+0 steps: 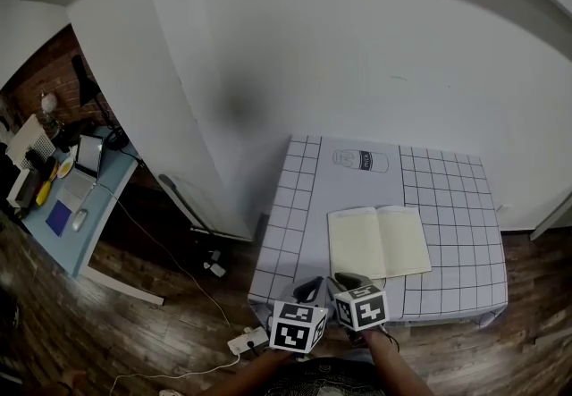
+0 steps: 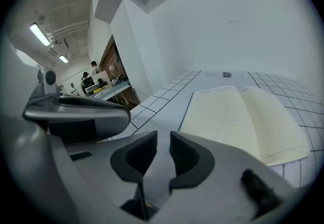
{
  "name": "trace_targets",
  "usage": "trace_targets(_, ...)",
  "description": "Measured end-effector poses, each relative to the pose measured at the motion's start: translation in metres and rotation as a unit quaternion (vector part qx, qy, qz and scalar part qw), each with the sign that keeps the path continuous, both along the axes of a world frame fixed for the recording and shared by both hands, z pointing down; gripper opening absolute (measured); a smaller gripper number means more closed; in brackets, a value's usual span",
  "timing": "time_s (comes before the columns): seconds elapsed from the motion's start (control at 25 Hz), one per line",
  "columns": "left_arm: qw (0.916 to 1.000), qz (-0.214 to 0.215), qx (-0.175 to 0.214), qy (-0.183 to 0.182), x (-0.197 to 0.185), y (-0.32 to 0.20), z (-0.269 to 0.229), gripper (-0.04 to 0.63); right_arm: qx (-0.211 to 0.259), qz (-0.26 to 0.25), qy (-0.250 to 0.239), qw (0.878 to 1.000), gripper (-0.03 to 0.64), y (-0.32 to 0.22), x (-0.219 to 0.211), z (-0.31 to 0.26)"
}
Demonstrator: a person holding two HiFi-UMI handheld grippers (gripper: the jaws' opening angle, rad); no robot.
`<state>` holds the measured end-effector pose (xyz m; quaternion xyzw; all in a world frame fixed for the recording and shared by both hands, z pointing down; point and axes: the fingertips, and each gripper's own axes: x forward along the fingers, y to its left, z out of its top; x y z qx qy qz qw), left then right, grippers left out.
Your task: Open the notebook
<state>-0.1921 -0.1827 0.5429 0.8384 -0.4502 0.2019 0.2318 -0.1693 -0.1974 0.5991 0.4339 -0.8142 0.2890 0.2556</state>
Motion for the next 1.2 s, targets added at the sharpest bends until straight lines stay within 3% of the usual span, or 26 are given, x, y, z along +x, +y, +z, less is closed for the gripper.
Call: trace_targets(1.2,0.9989,-0.02,-0.007,0.042,0.032,0.04,-0.013,0.011,0.08,0.025,-0.016,0.996,0.015,0.051,0.035,-0.058)
